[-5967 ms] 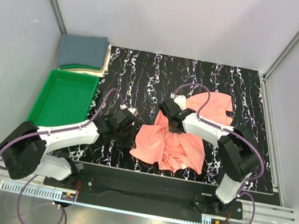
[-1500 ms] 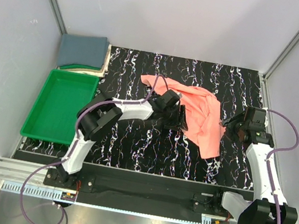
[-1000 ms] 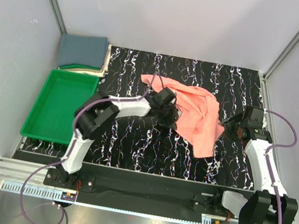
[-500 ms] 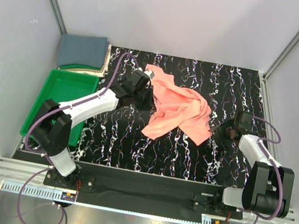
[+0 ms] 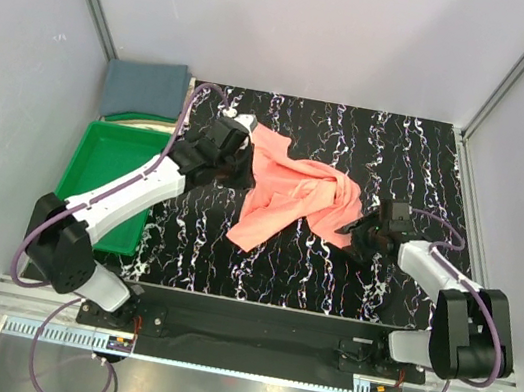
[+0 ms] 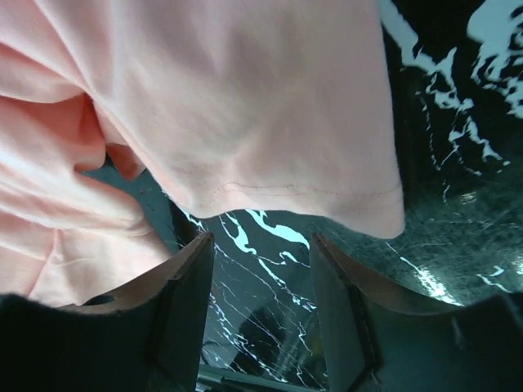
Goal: Fold and stack the t-shirts
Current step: Flatten the tshirt out
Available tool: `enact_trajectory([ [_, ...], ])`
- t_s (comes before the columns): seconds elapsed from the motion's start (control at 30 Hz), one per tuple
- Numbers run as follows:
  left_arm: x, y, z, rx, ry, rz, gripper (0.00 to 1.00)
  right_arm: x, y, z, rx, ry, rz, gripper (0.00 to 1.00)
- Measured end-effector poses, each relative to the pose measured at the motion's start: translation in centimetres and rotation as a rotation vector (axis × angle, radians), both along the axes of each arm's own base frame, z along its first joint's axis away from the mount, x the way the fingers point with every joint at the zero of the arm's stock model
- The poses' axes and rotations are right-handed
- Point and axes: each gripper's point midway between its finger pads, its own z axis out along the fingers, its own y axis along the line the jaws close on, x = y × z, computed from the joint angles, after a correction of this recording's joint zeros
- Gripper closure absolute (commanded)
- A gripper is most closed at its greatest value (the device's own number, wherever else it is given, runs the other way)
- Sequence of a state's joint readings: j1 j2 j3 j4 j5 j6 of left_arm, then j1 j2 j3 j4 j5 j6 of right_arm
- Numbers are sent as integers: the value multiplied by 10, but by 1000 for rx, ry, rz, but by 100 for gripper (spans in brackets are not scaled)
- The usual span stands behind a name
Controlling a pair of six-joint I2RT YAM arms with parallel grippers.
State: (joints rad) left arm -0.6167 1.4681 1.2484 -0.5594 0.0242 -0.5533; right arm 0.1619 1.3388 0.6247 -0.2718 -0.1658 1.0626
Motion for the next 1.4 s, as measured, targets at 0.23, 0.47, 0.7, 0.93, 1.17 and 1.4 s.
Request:
enact_trajectory([
  [0.23, -2, 5, 2, 10, -1, -7, 100, 2, -6, -14, -56, 29, -55, 44],
  [0.47, -1, 9, 6, -75, 56, -23, 100, 6, -26, -21, -148, 28, -117, 57],
  [0.7, -22, -29, 6, -288, 130, -139, 100, 9, -83, -25, -248, 53, -260, 80],
  [0.93, -15, -21, -20, -247, 207, -89, 100, 19, -126, -11, -334, 43, -324, 100],
  [1.17, 42, 44, -26, -65, 159, 148, 96, 41, -154, 18, -425, -6, -329, 96],
  [1.4, 61, 82, -22, 64, 104, 270, 100, 44, -137, 27, -356, -35, -235, 72],
])
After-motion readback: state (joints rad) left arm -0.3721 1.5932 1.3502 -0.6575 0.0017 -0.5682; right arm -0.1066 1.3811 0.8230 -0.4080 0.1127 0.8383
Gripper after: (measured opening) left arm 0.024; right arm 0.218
